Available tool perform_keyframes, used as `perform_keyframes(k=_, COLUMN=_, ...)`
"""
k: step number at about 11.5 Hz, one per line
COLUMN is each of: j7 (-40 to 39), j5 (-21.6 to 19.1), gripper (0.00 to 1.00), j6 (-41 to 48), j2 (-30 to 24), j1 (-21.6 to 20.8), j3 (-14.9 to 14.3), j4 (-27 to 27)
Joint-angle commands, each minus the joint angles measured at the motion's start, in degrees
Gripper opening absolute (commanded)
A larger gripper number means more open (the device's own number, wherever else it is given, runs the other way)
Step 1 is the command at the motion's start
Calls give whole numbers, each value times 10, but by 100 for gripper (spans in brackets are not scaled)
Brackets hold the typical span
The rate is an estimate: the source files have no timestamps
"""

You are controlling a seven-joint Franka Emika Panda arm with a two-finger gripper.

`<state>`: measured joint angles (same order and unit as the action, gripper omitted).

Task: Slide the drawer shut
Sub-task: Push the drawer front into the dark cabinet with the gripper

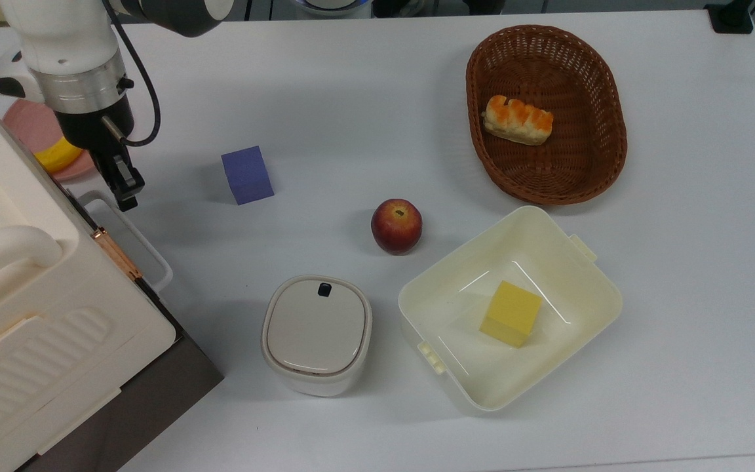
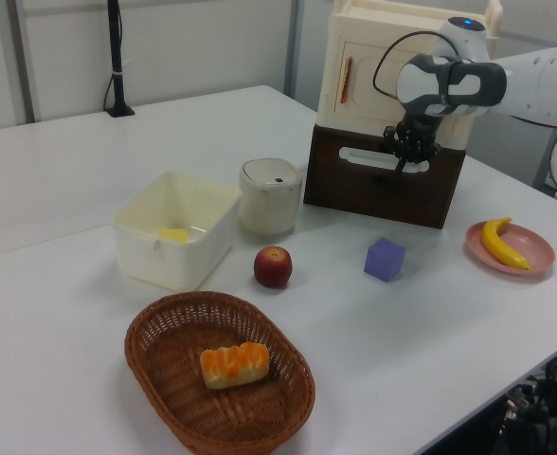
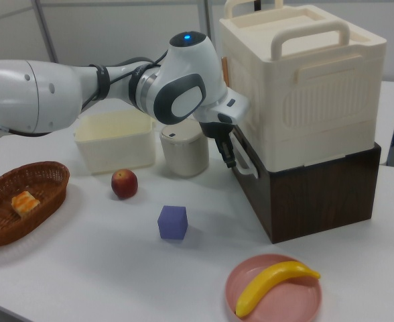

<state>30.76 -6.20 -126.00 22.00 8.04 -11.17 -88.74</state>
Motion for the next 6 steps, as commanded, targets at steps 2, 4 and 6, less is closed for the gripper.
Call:
perform_keyframes(k=2, j7=-4, j5=-8, gripper=0, j6=-15, j2=18, j1=5, j3=-3, j4=8)
perform_keyframes(k=4, j7=-10, j5=-4, gripper=0, j6=-14, j2=18, j1=4, j3=-3, j4=8)
perform_keyframes(k=6, j7=-71, j5=1, gripper=0, j6=-9, j2=16, j1=-5, j3=17, j4=3)
